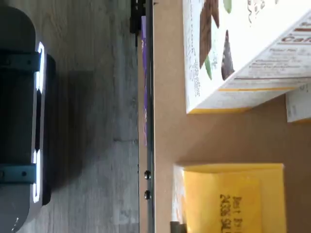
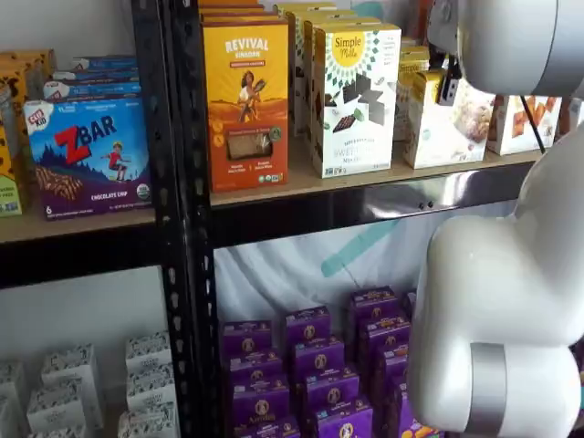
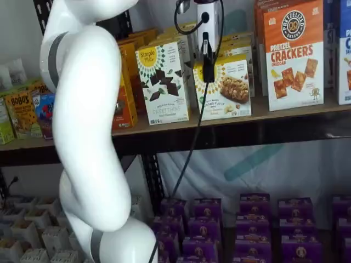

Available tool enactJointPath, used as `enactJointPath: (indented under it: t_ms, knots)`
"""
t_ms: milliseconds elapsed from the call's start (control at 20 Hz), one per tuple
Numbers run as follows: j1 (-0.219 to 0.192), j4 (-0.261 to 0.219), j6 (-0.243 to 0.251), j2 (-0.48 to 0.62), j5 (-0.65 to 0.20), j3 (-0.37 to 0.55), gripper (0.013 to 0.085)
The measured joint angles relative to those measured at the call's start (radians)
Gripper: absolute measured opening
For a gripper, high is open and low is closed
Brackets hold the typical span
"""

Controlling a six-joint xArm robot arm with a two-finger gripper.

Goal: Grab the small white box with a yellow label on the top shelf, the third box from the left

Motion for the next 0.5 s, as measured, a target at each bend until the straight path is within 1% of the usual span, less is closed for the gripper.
enactJointPath:
  t_ms: [200,250,500]
  knots:
    - [-0.002,0.002,-0.001,0.002,0.007,-0.005,0.037]
    - [-0.003,0.004,-0.001,0.002,0.01,-0.008,0.033]
    - [-0.004,0.005,-0.001,0.004,0.026,-0.017,0.033]
